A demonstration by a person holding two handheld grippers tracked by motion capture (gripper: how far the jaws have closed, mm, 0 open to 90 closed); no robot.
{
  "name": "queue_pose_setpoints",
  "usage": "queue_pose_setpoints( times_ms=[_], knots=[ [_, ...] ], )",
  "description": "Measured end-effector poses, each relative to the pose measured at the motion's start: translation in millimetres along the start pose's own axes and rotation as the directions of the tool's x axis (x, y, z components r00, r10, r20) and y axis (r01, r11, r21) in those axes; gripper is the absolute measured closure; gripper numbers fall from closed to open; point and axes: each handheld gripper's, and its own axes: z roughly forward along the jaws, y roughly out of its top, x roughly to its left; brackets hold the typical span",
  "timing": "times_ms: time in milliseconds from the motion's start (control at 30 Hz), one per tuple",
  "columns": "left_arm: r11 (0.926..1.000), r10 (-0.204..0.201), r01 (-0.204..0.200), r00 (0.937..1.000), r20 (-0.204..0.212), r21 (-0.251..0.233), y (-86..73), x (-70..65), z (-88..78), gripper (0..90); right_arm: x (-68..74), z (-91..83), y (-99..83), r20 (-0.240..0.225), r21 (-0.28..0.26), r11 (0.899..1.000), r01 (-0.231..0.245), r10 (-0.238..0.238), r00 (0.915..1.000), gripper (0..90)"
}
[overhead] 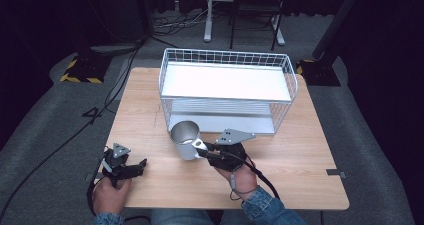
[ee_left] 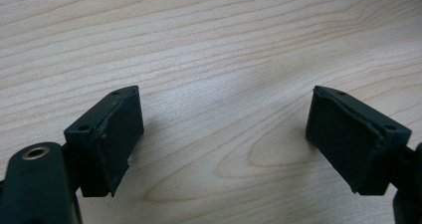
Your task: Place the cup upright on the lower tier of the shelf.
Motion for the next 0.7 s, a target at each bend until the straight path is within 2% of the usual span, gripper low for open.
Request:
queue_pose_setpoints(
  times_ms=[200,233,433,467,700],
  knots=[
    [1.0,-0.003,0.003,1.0,0.0,0.0,0.0,-0.1,0.0,15.3,-7.5,6.0,6.0,0.025,-0.015,1.0,-0.012,0.012,0.9996,72.1],
    [1.0,-0.003,0.003,1.0,0.001,0.0,0.0,-0.1,0.0,15.4,-12.1,9.6,8.9,0.042,-0.022,1.0,-0.014,0.015,0.999,72.1],
    [1.0,-0.001,0.001,1.0,0.0,0.0,0.0,0.0,0.0,15.4,-24.6,16.4,13.7,0.068,-0.043,0.998,-0.04,0.043,0.9967,72.1],
    [1.0,-0.002,0.002,1.0,0.0,0.0,0.0,-0.1,0.0,15.4,-31.0,19.8,16.3,0.084,-0.049,0.998,-0.048,0.052,0.9951,72.1],
    [1.0,-0.001,0.001,1.0,0.0,0.0,0.0,0.0,0.0,15.4,-44.9,28.0,23.8,0.132,-0.078,0.995,-0.058,0.068,0.9888,72.1]
  ],
)
